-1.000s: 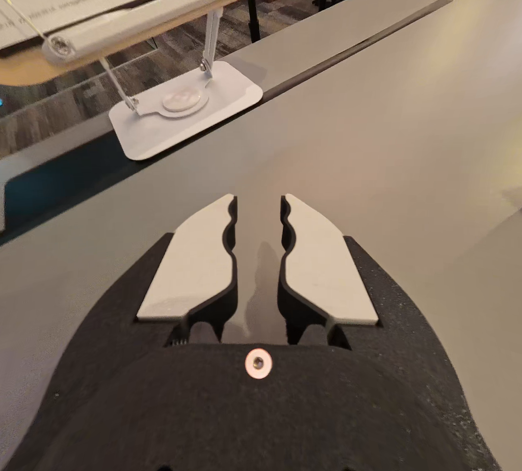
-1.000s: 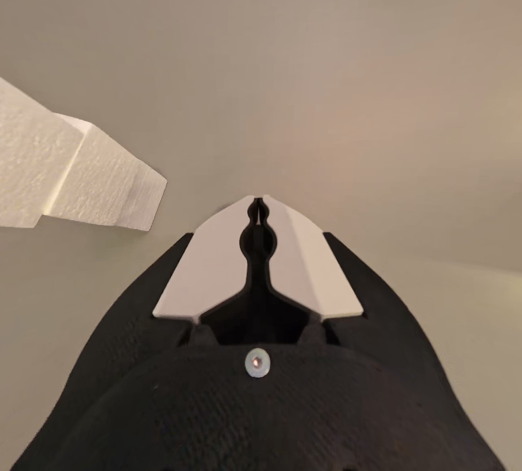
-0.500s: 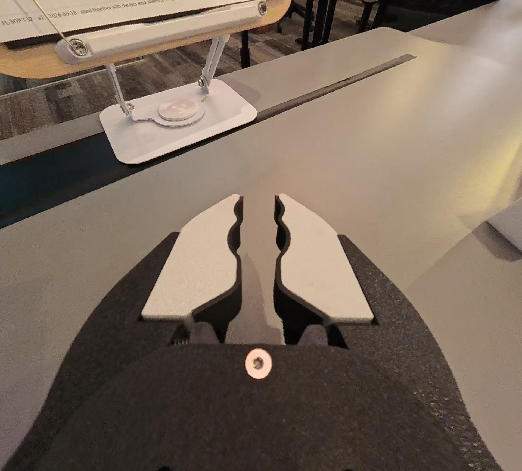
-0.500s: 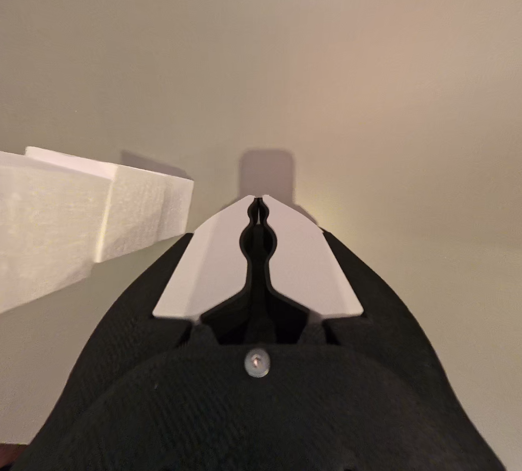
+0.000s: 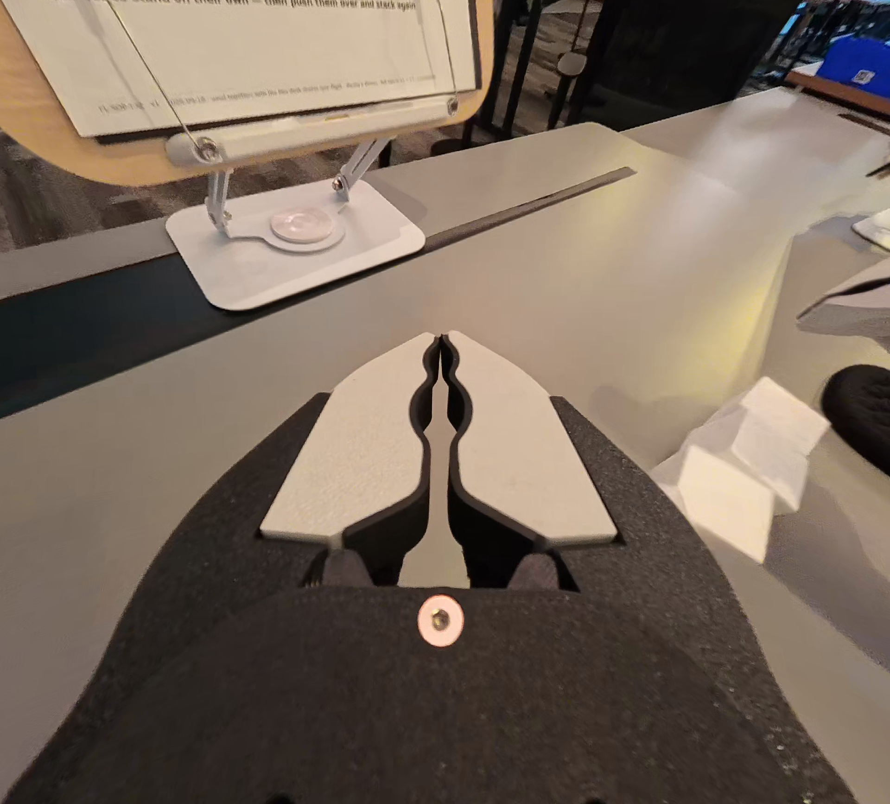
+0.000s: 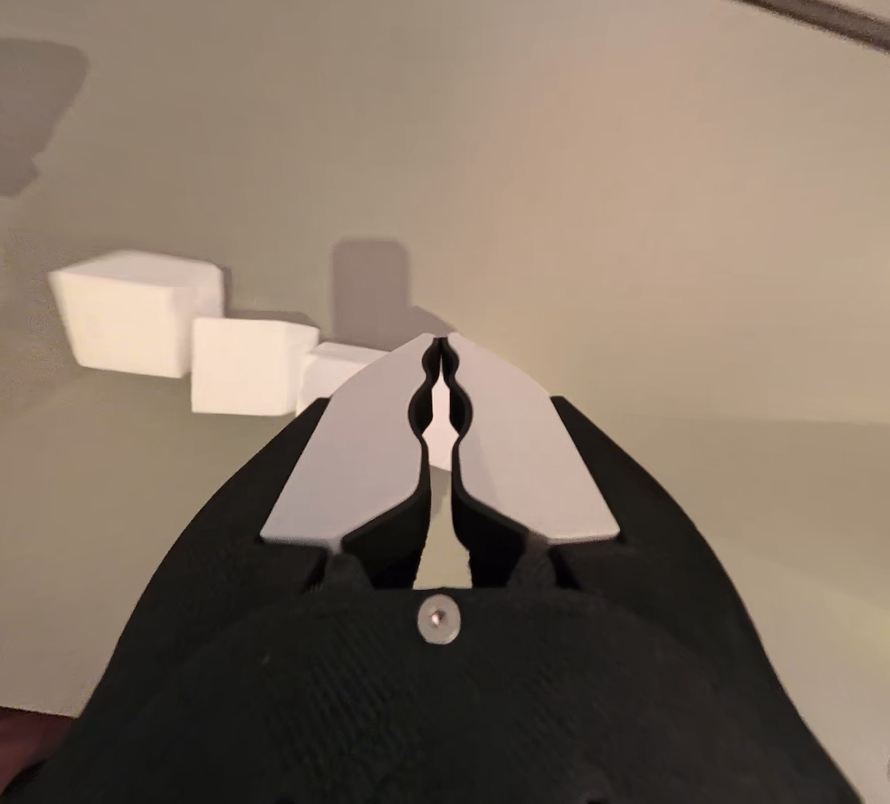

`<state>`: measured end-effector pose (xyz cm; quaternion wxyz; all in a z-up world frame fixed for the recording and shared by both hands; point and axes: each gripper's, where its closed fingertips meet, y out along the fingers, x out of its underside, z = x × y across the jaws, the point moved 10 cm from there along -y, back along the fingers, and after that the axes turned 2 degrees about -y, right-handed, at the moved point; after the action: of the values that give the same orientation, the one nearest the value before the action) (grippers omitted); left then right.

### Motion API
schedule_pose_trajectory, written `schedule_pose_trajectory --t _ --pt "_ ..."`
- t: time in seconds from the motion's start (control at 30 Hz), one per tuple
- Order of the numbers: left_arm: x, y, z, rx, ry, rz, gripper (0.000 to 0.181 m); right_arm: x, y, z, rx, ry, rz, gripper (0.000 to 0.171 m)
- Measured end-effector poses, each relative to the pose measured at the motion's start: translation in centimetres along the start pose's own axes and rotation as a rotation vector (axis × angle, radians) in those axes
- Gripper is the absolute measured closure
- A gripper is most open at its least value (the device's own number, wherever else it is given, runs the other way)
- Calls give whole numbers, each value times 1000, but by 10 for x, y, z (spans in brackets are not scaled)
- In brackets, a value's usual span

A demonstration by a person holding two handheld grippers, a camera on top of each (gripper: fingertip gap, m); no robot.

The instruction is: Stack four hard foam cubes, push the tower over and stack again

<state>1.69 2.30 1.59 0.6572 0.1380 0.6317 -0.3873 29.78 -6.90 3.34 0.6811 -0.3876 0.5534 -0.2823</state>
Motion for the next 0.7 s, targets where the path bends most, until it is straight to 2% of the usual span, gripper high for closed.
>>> schedule_pose_trajectory --t 0.2,0.27,0.37,0.43,0.6,0.7 --pt "-14 -12 -2 140 48 -48 181 -13 -18 -15 -103 -92 143 170" --pt "-20 -17 2 196 85 -2 181 -11 -27 -18 -193 -198 316 170" --pt "-32 -32 8 229 137 120 181 2 -42 -25 -298 -471 650 170" --pt "-40 -43 14 271 189 190 181 14 -47 -26 -334 -590 791 170" --pt "-51 -60 29 294 327 218 181 29 -48 -13 -459 -701 896 170" --pt "-51 -61 40 343 384 155 181 31 -45 0 -523 -769 890 170"
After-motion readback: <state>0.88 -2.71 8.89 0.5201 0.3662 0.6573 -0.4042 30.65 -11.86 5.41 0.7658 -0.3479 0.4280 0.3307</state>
